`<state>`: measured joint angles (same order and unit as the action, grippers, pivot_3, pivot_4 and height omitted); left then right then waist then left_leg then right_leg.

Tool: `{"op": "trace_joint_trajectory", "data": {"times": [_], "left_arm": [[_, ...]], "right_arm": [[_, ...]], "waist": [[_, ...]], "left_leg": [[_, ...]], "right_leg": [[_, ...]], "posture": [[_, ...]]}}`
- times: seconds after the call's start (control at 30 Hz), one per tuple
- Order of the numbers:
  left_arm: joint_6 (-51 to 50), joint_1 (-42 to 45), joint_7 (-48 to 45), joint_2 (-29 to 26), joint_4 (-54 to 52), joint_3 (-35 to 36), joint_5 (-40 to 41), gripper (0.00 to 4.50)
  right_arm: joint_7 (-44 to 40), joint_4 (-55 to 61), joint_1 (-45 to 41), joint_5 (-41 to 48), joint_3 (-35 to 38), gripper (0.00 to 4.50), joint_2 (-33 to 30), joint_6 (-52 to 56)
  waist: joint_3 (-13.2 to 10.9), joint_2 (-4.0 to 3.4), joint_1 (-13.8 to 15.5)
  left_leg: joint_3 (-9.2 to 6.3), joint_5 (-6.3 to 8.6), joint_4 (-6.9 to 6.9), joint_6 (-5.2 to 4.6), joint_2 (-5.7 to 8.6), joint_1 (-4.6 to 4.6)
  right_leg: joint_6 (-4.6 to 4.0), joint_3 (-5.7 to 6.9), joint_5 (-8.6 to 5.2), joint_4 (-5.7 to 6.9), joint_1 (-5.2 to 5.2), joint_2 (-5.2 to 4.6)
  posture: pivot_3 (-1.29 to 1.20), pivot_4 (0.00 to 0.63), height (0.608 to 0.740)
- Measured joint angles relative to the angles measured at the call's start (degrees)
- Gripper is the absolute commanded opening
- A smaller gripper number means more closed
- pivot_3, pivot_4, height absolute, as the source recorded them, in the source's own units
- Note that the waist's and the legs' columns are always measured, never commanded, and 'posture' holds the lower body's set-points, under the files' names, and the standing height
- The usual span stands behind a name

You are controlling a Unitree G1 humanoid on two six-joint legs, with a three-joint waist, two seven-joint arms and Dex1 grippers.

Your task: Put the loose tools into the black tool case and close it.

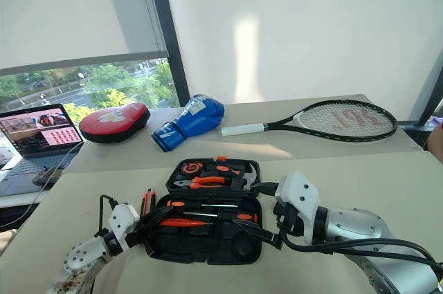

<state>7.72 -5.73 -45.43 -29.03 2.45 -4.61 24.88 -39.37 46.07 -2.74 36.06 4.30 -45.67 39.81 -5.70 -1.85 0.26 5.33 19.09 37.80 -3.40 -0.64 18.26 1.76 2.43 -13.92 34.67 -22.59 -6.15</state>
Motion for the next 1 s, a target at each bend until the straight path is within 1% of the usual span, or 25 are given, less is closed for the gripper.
{"op": "trace_joint_trajectory", "data": {"times": [0.07,0.1,0.13,0.17,0.2,0.27,0.33,0.4,0.43,0.47,0.57,0.63,0.73,0.77,0.83,0.9,1.0], "left_arm": [[-6.1,0.1,-0.7,0.5,-3.6,-0.2,2.4,0.03],[-9.1,0.4,-1.0,0.3,-5.0,-0.1,3.8,0.03],[-14.8,3.0,-2.8,-1.2,-5.5,0.7,7.6,0.03],[-21.3,5.6,-4.9,-4.2,-5.5,1.3,11.6,0.03],[-28.6,8.1,-6.3,-7.2,-5.3,3.9,16.6,0.03],[-36.2,9.9,-5.7,-10.4,-4.0,9.0,21.3,0.03],[-43.9,9.8,-3.9,-12.2,-3.8,12.6,25.3,0.03],[-47.8,9.8,-3.7,-13.4,-5.3,13.5,27.2,0.53],[-49.2,9.8,-4.0,-14.6,-6.6,13.9,27.4,0.66],[-50.7,9.4,-4.4,-15.9,-8.3,14.7,27.6,1.1],[-53.5,8.9,-5.3,-17.7,-12.4,15.8,28.8,2.11],[-54.6,8.6,-5.4,-17.9,-16.0,16.2,29.7,2.11],[-53.2,8.3,-6.0,-17.6,-19.7,16.3,28.7,1.11],[-51.6,8.0,-6.5,-17.6,-20.2,16.1,27.3,0.69],[-47.5,6.9,-7.6,-17.5,-20.8,15.0,23.1,0.02],[-44.6,6.1,-7.7,-16.5,-20.8,14.2,19.8,0.02],[-37.3,3.5,-8.0,-14.7,-20.3,11.3,12.8,0.02]], "right_arm": [[-0.2,-0.6,-0.9,-0.1,-0.6,4.5,0.0,-0.1],[-0.3,-0.7,-1.2,-0.1,-0.8,4.5,0.1,-0.2],[-0.5,-1.1,-1.7,-0.3,-1.4,4.5,0.4,-0.4],[-0.6,-1.4,-2.6,-0.5,-1.8,4.5,0.8,-0.5],[-0.6,-1.5,-3.1,-0.5,-1.9,4.5,0.9,-0.8],[-0.6,-1.7,-3.0,-0.8,-1.9,4.5,0.8,-0.8],[-0.6,-1.7,-2.9,-1.0,-2.0,4.5,0.9,-0.8],[-0.7,-1.7,-2.9,-1.0,-2.1,4.5,1.0,-0.8],[-0.7,-1.7,-2.8,-1.0,-2.1,4.5,1.1,-0.8],[-0.8,-1.7,-2.7,-1.1,-2.2,4.5,1.2,-0.8],[-0.9,-1.7,-2.5,-1.1,-2.6,4.5,1.5,-0.8],[-0.9,-1.7,-2.5,-1.2,-2.8,4.5,1.6,-0.8],[-1.0,-1.7,-2.2,-1.2,-3.0,4.5,1.7,-0.9],[-1.0,-1.7,-2.0,-1.2,-3.0,4.5,1.7,-0.9],[-1.1,-1.7,-1.7,-1.2,-3.0,4.5,1.7,-0.9],[-1.1,-1.7,-1.5,-1.2,-3.0,4.5,1.7,-0.9],[-1.1,-1.7,-1.5,-1.3,-3.0,4.5,1.8,-0.9]], "waist": [[0.0,0.06,0.6],[0.0,0.06,1.0],[-0.1,0.23,1.5],[-0.3,0.58,1.7],[-0.7,1.03,1.2],[-1.2,1.8,0.3],[-1.5,2.21,-0.6],[-1.9,2.44,-0.7],[-2.1,2.61,-0.7],[-2.3,2.74,-0.7],[-2.6,2.74,-0.6],[-2.7,2.74,-0.4],[-2.8,2.75,-0.2],[-2.8,2.74,-0.2],[-2.8,2.73,-0.1],[-2.8,2.71,0.0],[-2.8,2.71,0.0]], "left_leg": [[-0.12,-0.19,0.08,0.35,0.4,0.21],[-0.19,-0.13,0.08,0.24,0.63,0.26],[-0.26,-0.07,0.18,0.13,0.77,0.38],[-0.36,-0.06,0.36,0.13,0.75,0.72],[-0.47,-0.1,0.57,0.2,0.66,1.13],[-0.8,-0.07,1.01,0.33,0.34,1.68],[-0.83,0.02,1.23,0.39,0.38,2.14],[-0.86,0.02,1.28,0.39,0.46,2.22],[-0.86,0.02,1.29,0.4,0.48,2.23],[-0.88,0.01,1.29,0.42,0.49,2.28],[-0.88,0.01,1.32,0.42,0.6,2.31],[-0.88,0.01,1.4,0.42,0.66,2.33],[-0.88,0.01,1.51,0.42,0.68,2.33],[-0.87,0.0,1.53,0.44,0.68,2.32],[-0.85,-0.03,1.55,0.49,0.7,2.27],[-0.84,-0.05,1.58,0.51,0.7,2.25],[-0.82,-0.05,1.64,0.52,0.69,2.24]], "right_leg": [[-0.28,0.15,0.16,0.1,-0.27,-0.05],[-0.15,0.26,0.08,0.09,-0.33,-0.22],[-0.07,0.38,0.01,0.16,-0.35,-0.38],[-0.1,0.51,0.0,0.1,-0.55,-0.41],[-0.23,0.59,0.02,0.15,-0.81,-0.43],[-0.41,0.72,0.13,0.08,-1.0,-0.45],[-0.43,1.04,0.18,0.19,-1.41,-0.45],[-0.4,1.37,0.2,0.2,-1.51,-0.47],[-0.4,1.47,0.2,0.22,-1.53,-0.39],[-0.4,1.57,0.2,0.23,-1.54,-0.32],[-0.4,1.63,0.19,0.23,-1.54,-0.28],[-0.39,1.62,0.19,0.23,-1.52,-0.29],[-0.39,1.62,0.19,0.29,-1.49,-0.27],[-0.39,1.62,0.19,0.31,-1.49,-0.26],[-0.4,1.61,0.2,0.35,-1.46,-0.21],[-0.42,1.58,0.21,0.38,-1.44,-0.16],[-0.43,1.56,0.21,0.42,-1.44,-0.14]], "posture": [[0.0,0.15,0.74],[0.0,0.15,0.74],[0.0,0.15,0.74],[0.0,0.15,0.74],[0.0,0.15,0.74],[0.0,0.15,0.74],[0.0,0.15,0.74],[0.0,0.15,0.74],[0.0,0.15,0.74],[0.0,0.15,0.74],[0.0,0.15,0.74],[0.0,0.15,0.74],[0.0,0.15,0.74],[0.0,0.15,0.74],[0.0,0.15,0.74],[0.0,0.15,0.74],[0.0,0.15,0.74]]}}
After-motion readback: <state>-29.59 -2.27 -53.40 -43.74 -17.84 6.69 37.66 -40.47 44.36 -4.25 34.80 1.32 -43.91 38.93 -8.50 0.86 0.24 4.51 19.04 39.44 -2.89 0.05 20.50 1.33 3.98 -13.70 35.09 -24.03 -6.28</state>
